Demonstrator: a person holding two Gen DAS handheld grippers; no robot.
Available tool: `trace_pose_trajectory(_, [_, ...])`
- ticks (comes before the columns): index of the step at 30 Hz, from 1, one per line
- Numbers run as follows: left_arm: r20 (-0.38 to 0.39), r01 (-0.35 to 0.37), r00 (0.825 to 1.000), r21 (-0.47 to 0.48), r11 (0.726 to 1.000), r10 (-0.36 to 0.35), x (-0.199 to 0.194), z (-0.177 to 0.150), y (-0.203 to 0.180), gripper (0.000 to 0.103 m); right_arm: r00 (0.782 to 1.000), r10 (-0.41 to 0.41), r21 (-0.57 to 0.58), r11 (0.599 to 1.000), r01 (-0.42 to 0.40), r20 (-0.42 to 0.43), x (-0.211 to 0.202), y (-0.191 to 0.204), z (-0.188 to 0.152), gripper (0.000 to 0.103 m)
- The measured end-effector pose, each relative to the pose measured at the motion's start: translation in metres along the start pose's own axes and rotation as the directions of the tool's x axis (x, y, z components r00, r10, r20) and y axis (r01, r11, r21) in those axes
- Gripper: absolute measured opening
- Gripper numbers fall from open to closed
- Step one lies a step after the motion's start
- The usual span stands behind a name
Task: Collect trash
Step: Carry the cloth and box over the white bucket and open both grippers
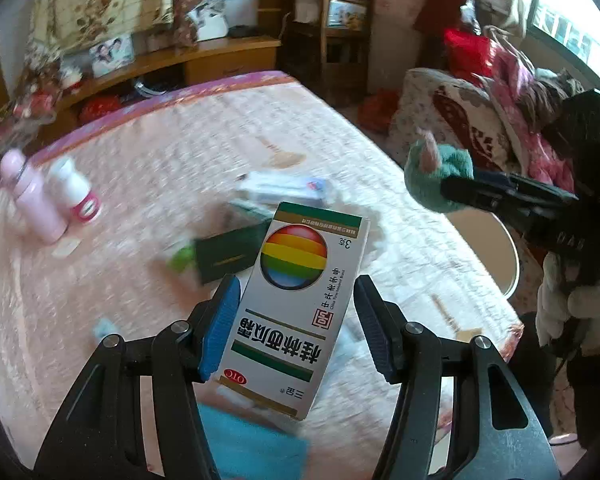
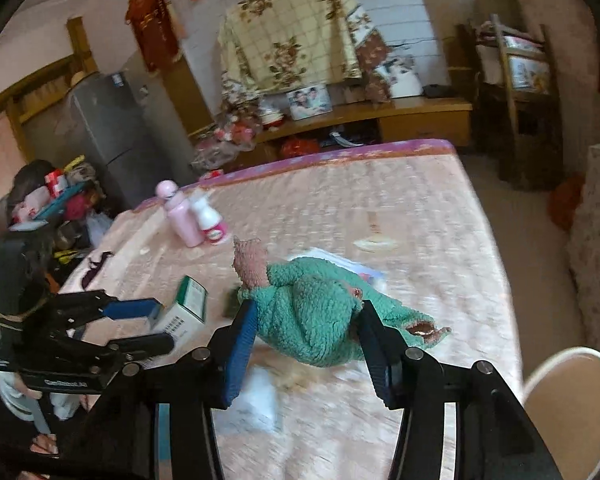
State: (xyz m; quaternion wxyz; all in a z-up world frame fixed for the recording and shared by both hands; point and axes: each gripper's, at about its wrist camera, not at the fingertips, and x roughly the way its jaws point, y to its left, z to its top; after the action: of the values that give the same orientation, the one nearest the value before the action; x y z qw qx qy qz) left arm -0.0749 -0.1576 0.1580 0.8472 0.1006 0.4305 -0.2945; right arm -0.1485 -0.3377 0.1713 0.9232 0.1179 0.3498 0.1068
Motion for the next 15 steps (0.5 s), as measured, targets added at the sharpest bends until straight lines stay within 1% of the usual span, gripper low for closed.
trace_pose_trajectory(4, [-0.006, 0.023, 1.0, 0.017, 1.0, -0.022, 0.012, 0.01, -0.038, 0.057, 0.998, -0.063, 0.027, 0.998, 0.063, -0.002, -0.023, -0.032, -0.014, 0.049])
trace_pose_trajectory(8, [-0.018, 0.044, 0.999, 0.044, 0.998, -0.043, 0.028, 0.018, -0.082, 0.057, 0.991, -0.134, 0.076, 0.988, 0.134, -0.013, -0.048, -0.075, -0.032, 0.049])
trace_pose_trajectory(11, [-0.029, 0.072, 0.997, 0.061, 0.996, -0.071, 0.041, 0.026, -0.114, 0.057, 0.981, -0.192, 0.107, 0.975, 0.193, -0.02, -0.066, -0.106, -0.044, 0.049])
trace_pose_trajectory(15, [-0.042, 0.109, 0.993, 0.076, 0.991, -0.106, 0.06, 0.037, -0.156, 0.057, 0.961, -0.273, 0.156, 0.948, 0.276, -0.045, -0.086, -0.151, -0.061, 0.049])
